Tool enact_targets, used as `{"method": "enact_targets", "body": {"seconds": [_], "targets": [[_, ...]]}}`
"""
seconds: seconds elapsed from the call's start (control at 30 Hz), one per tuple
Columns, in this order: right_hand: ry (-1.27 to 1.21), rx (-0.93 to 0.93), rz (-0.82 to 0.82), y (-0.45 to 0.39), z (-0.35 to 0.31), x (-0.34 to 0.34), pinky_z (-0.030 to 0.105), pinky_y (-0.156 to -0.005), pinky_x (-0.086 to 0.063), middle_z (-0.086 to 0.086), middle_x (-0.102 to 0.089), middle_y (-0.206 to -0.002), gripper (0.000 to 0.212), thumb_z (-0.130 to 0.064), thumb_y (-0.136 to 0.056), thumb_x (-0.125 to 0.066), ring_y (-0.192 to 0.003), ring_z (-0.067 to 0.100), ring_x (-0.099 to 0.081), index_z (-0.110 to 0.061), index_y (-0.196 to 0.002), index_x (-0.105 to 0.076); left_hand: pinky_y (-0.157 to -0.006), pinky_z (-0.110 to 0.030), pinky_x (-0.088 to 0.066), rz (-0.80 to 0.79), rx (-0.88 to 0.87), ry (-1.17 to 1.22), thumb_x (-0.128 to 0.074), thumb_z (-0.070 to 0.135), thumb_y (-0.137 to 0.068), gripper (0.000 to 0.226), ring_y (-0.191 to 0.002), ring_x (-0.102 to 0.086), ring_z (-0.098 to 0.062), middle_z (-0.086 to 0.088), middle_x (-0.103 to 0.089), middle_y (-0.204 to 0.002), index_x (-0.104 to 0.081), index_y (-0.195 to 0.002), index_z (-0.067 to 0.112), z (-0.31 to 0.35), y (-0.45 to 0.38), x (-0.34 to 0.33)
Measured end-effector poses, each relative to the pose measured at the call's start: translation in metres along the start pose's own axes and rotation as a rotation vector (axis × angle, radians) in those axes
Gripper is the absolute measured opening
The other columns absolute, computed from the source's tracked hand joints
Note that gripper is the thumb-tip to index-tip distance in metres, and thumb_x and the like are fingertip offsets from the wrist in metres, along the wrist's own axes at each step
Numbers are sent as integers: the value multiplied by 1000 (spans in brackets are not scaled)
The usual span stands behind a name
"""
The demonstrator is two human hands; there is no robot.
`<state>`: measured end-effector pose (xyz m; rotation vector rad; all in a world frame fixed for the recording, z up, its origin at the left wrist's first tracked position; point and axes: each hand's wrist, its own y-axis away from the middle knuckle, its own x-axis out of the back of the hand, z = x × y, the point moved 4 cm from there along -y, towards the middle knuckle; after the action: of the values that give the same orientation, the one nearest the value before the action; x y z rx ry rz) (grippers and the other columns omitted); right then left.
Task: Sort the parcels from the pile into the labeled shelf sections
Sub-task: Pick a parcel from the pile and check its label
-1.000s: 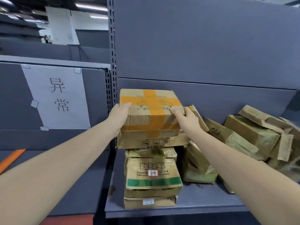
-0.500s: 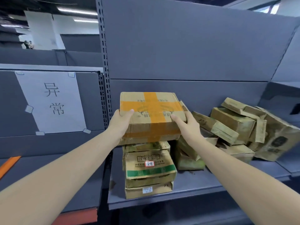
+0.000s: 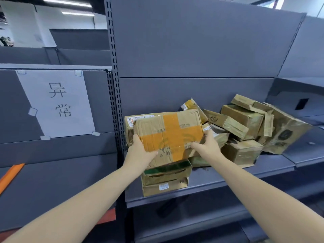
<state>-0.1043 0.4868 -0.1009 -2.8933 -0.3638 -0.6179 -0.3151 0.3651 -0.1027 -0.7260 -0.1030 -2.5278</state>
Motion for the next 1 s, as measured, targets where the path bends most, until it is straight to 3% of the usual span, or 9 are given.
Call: {"method": "enact_targets", "body": {"seconds": [0.1, 0.2, 0.33, 0.43, 0.53, 0.73, 0.87, 0.93, 1.0], "targets": [[66, -14, -10, 4, 12, -1, 22, -65, -45, -7, -53, -99, 55, -20, -81, -76, -90, 11, -54, -18, -115, -34, -95, -35, -48, -6, 98, 72, -72, 43, -83, 90, -117, -52, -21, -6, -46, -142, -20, -148, 10, -7, 2, -2], [99, -54, -17, 6, 36, -3, 33, -75, -53, -2, -57, -101, 52, -12, -80, -73, -94, 17, -59, -17, -114, -35, -113, -44, -33, -8, 174, 180, -61, 67, -79, 103, -140, -34, -26, -4, -29, -156, -11, -154, 16, -5, -1, -5], [147, -76, -29, 5, 55, -5, 30, -69, -48, 1, -58, -97, 50, -9, -81, -72, -88, 18, -59, -16, -112, -33, -113, -57, -27, -37, 302, 340, -40, 92, -60, 117, -143, -27, -31, -1, -23, -159, -10, -154, 30, 5, -6, -14], [169, -77, -43, 1, 61, -4, 30, -71, -48, 1, -56, -98, 50, -6, -81, -71, -91, 20, -58, -15, -112, -33, -114, -57, -25, -43, 367, 326, -33, 80, -83, 95, -144, -23, -33, -2, -16, -161, -5, -155, 26, 9, -10, -22], [166, -66, -58, -2, 63, -3, 32, -74, -52, -1, -57, -99, 51, -8, -81, -72, -92, 19, -59, -16, -113, -33, -110, -52, -33, 4, 370, 245, -33, 66, -94, 80, -139, -32, -34, -5, -25, -157, -8, -155, 21, 8, -15, -25], [214, -96, -91, -11, 59, 9, 35, -69, -48, 8, -61, -96, 18, -13, -91, -49, -82, 22, -58, -13, -109, -46, -109, -53, -35, 2, 358, 208, -32, 69, -90, 79, -136, -36, -34, -6, -32, -154, -16, -154, 25, 0, -21, -25], [190, -192, 3, -35, 49, 39, 39, -86, -49, 13, -68, -101, 28, -6, -92, -40, -98, 30, -60, -14, -89, -66, -108, -53, -35, 3, 347, 212, -34, 70, -88, 81, -135, -38, -34, -6, -34, -153, -18, -153, 25, 1, -18, -25], [97, -230, 56, -48, 39, 50, 35, -81, -49, 12, -68, -106, 24, -13, -95, -45, -98, 27, -61, -11, -99, -68, -109, -52, -36, 20, 354, 211, -35, 63, -93, 76, -136, -37, -33, -7, -33, -153, -17, -153, 21, 1, -18, -26], [-70, -282, 46, -54, 26, 53, 40, -93, -47, 9, -64, -121, 37, -36, -96, -48, -107, 27, -58, -12, -119, -64, -108, -51, -36, 27, 364, 219, -38, 60, -93, 75, -135, -36, -33, -6, -33, -152, -18, -153, 20, 1, -17, -27]]}}
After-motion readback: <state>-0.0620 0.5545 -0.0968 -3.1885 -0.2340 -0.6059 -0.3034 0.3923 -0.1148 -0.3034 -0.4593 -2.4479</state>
